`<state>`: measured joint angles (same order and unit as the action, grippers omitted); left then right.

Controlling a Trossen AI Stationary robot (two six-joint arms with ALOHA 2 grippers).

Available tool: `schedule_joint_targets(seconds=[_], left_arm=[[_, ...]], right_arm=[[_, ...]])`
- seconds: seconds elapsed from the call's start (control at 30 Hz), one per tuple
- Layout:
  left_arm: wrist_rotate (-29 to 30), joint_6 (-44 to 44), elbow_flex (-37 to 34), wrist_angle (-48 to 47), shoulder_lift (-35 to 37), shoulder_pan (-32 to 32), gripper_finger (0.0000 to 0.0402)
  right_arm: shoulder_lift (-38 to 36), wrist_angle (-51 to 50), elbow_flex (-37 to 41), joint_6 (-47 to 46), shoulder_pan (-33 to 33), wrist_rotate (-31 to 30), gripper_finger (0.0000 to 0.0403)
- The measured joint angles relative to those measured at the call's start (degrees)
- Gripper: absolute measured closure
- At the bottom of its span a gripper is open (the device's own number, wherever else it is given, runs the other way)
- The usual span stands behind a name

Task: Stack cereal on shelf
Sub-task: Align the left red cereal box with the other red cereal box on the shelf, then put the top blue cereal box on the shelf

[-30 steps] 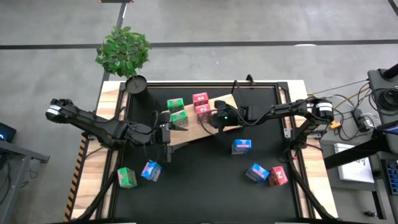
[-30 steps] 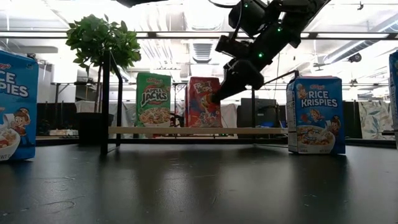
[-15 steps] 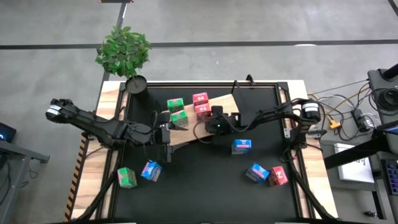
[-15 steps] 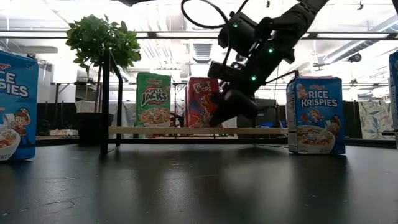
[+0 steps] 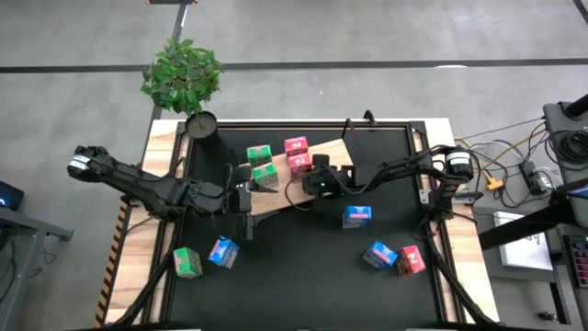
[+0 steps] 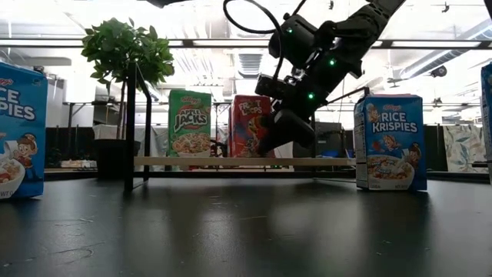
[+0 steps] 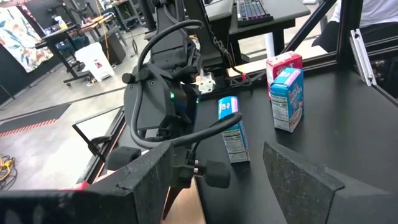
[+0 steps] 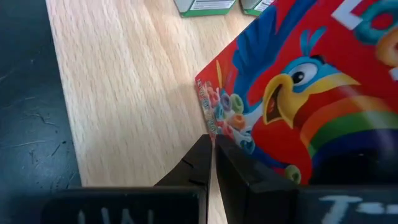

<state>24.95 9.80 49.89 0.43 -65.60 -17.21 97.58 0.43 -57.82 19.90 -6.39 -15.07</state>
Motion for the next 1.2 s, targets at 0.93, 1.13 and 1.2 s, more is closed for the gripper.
schedule_joint_targets(seconds=[0.93,1.13,1.2], left_arm=[[0.02,-0.02,-0.08,0.19,0.00,0.00,0.0169],[0.02,-0.03,-0.17,0.61,0.00,0.00,0.0169],[0.02,-0.04,-0.17,0.87,0.00,0.00,0.0169]], right_arm=[[-11.51,-8.81,-0.07,-8.43,5.80,0.65,0.0390],[-23.57,-23.34,-0.07,-15.88,9.51,6.47,0.0390],[-27.47,-27.86,-0.07,-18.83,10.20,7.76,0.0390]])
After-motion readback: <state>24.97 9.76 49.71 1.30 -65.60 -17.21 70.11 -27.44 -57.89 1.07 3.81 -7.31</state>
